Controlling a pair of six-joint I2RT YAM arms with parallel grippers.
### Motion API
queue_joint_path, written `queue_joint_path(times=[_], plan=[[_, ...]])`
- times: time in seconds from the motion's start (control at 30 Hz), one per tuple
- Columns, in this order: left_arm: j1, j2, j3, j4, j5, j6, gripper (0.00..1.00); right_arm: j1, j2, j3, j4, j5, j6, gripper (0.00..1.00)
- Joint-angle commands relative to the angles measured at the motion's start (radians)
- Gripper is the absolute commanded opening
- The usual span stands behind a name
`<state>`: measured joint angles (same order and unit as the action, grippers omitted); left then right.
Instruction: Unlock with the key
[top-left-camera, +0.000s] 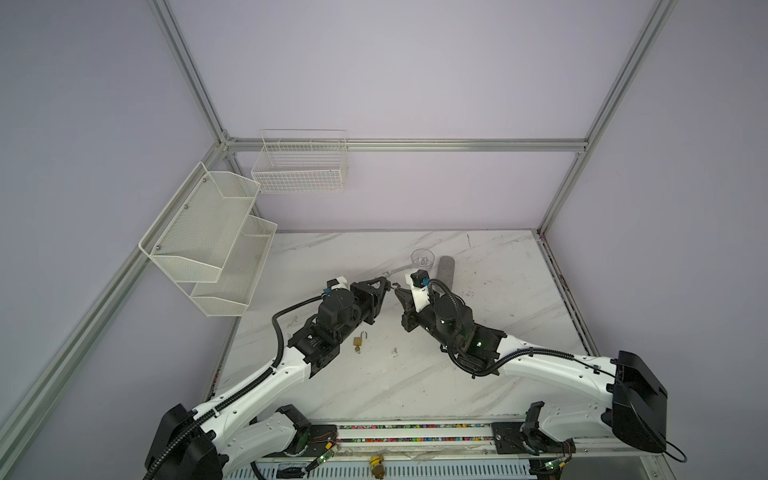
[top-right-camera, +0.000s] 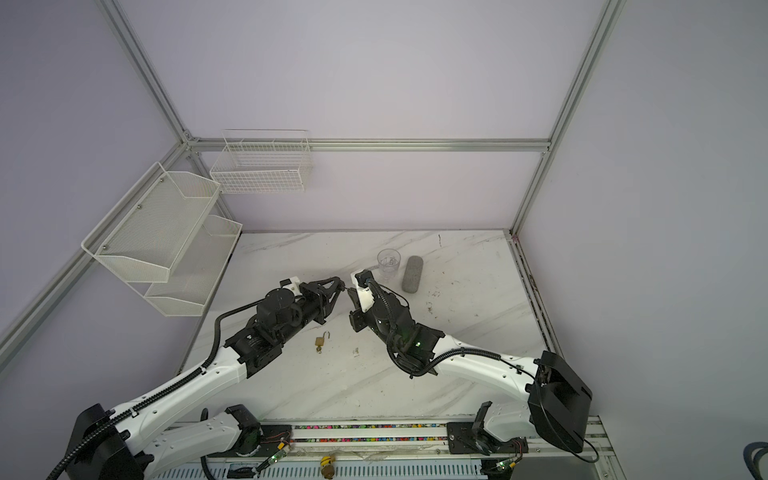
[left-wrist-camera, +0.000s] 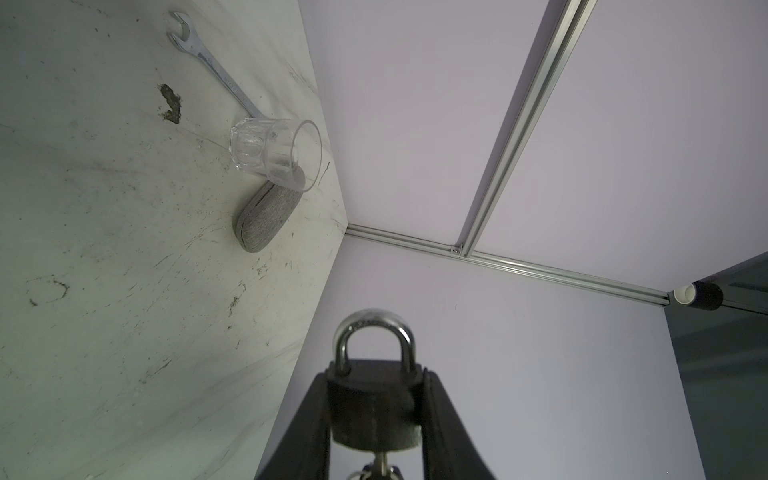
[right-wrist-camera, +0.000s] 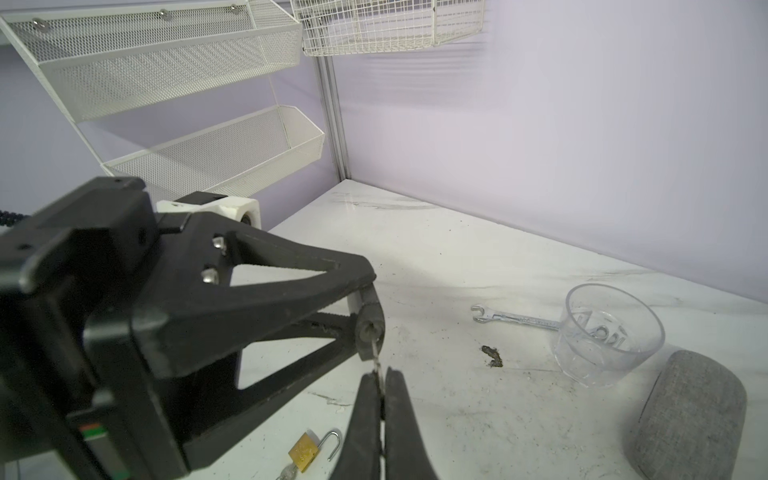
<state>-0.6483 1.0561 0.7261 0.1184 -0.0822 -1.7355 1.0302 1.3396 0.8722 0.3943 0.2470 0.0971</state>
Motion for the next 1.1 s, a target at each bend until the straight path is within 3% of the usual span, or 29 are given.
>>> queue_joint_path(times=[0.0, 0.07, 0.23, 0.47, 0.7, 1.07], plan=[[-0.022, -0.017, 0.055, 0.038, 0.099, 0.002, 0.0, 0.011, -0.02, -0.009, 0.114, -0.066, 0.125, 0.0], [-0.022, -0.017, 0.057, 0.037, 0.102, 0.001, 0.0, 0.01, -0.016, -0.017, 0.141, -0.093, 0.143, 0.0], [-0.025, -0.006, 0.08, 0.032, 0.138, 0.018, 0.0, 0.011, 0.029, 0.033, 0.068, -0.047, 0.02, 0.0], [-0.039, 0.018, 0.112, 0.053, 0.176, 0.025, 0.0, 0.011, 0.111, 0.073, 0.121, -0.17, -0.029, 0.0], [-0.045, 0.022, 0.113, 0.072, 0.162, 0.036, 0.0, 0.003, 0.113, 0.088, 0.101, -0.141, 0.085, 0.0], [-0.046, 0.049, 0.093, 0.084, 0.103, 0.043, 0.0, -0.015, 0.112, 0.102, 0.086, -0.185, 0.425, 0.0]])
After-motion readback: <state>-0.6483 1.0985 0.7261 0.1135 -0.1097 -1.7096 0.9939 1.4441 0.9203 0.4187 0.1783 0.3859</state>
